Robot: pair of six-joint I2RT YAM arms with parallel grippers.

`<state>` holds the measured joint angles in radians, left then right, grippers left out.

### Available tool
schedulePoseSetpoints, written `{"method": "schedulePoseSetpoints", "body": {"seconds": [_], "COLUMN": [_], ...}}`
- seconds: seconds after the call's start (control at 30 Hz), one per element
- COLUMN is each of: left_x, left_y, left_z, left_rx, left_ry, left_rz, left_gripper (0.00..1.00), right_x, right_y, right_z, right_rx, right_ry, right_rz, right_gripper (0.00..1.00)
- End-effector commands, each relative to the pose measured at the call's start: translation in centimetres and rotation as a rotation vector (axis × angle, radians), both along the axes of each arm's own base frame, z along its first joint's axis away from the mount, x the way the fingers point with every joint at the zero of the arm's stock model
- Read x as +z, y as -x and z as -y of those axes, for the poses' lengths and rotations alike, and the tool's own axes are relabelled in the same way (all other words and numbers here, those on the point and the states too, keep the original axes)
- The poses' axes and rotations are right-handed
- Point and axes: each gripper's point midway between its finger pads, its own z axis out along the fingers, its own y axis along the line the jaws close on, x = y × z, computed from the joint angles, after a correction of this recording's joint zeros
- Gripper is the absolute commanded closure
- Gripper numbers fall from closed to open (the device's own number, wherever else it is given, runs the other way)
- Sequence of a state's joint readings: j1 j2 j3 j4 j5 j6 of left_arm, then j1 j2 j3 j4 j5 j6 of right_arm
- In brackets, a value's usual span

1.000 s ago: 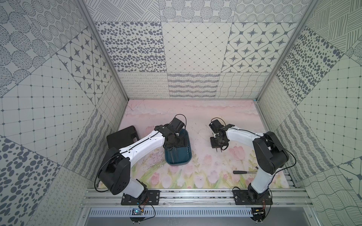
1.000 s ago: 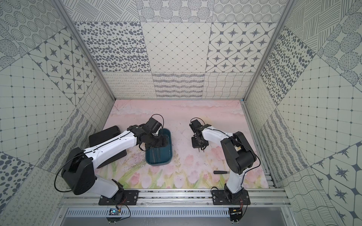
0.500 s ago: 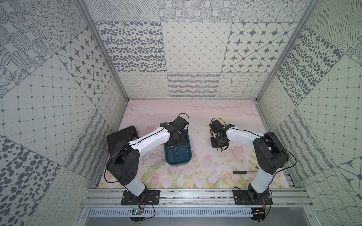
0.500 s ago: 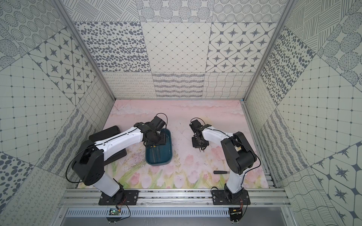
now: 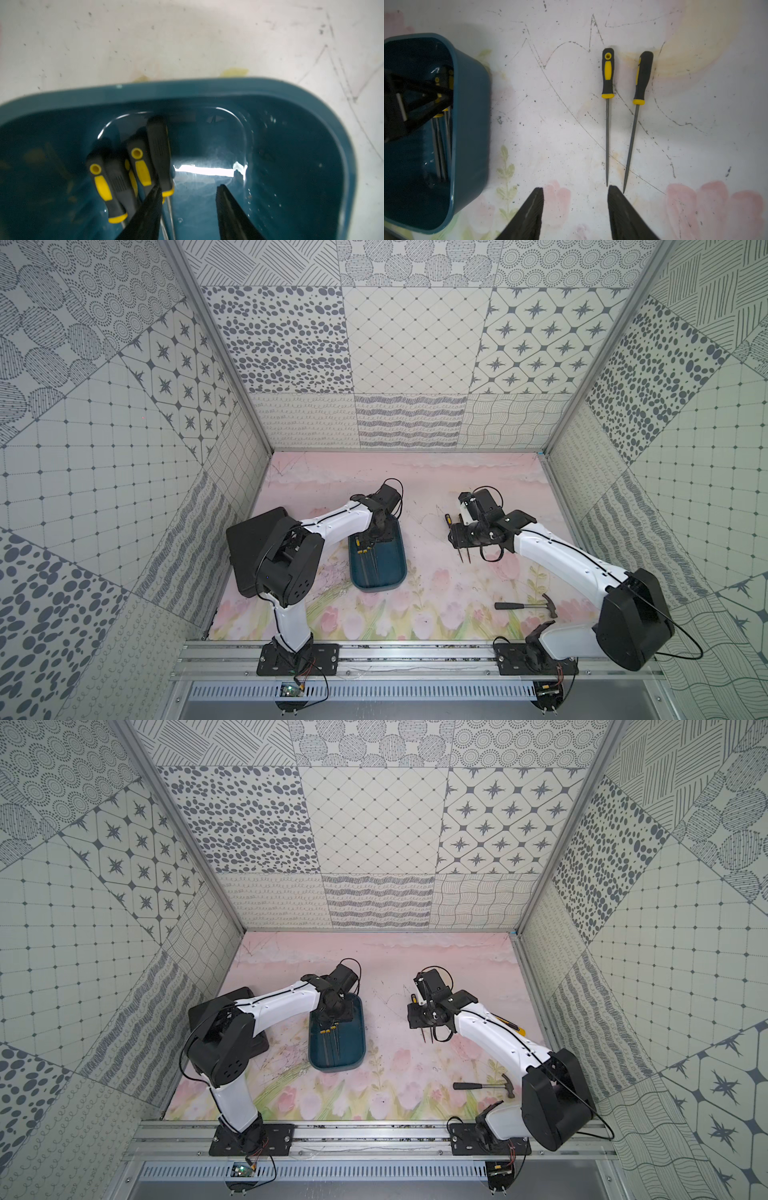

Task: Take the file tool out of the storage box
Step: Pick up the file tool from the storage box.

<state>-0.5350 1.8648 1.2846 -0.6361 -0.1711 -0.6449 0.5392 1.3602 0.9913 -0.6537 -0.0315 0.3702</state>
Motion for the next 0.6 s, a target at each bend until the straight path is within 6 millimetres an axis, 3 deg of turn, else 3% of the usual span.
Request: {"method": "schedulePoseSetpoints", "body": {"seconds": [0.0, 0.37, 0.57], "left_x": [-0.7, -2.4, -2.9], "left_y": [-2.2, -3.3, -3.3], "left_z": [-1.2, -1.8, -1.6], "left_rx": [0.069, 0.084, 0.074], "left_ry": [-0.030, -0.078, -0.071], "left_rz": [0.045, 0.032, 0.025], "left_gripper": [0.54, 0.59, 0.72], "right_x": [1.1, 0.9, 0.7], "right_y": [0.4, 1.0, 1.2], "right_z": [-1.0, -1.3, -1.2], "right_rx": [0.034, 0.057, 0.059], "right_ry": [-0.068, -0.085, -0.081], "right_rz": [0.028, 0.024, 0.023], "right_gripper": [0.42, 0.38, 0.38]}}
